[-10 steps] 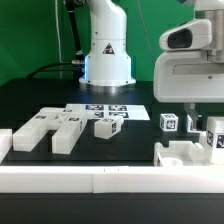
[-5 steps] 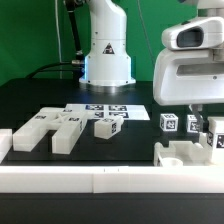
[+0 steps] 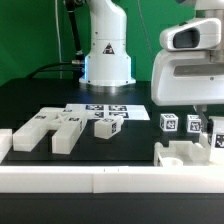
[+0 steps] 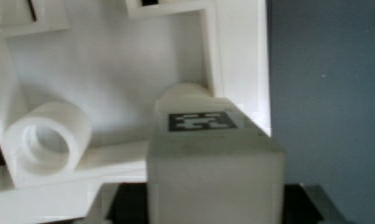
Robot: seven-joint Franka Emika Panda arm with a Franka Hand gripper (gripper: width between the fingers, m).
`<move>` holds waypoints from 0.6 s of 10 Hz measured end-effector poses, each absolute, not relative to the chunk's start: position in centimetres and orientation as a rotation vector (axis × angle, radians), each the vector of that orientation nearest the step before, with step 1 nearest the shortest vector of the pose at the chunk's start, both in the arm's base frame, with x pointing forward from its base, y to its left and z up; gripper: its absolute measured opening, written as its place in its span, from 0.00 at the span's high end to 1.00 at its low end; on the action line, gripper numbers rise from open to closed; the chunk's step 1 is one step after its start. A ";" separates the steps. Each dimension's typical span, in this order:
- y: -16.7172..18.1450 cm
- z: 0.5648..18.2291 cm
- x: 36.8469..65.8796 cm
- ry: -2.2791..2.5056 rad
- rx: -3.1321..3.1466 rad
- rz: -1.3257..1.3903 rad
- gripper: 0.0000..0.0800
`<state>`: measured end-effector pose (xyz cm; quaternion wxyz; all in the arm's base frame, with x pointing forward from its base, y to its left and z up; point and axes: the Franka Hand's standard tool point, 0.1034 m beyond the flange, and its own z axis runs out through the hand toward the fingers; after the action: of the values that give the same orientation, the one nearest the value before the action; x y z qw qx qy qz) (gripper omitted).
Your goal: Assemble chair
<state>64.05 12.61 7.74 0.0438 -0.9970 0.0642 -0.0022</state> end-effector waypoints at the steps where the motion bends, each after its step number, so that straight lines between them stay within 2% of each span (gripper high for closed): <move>1: 11.9 7.7 64.2 0.314 -3.003 0.022 0.63; 6: 11.8 7.5 64.3 1.175 -2.742 0.085 0.63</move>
Offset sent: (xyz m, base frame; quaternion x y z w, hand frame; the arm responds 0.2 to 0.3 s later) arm -0.0011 -0.0025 -0.0050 0.0270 0.0000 0.2904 0.9565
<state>64.29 11.75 7.50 0.0783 -0.9159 0.3926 0.0284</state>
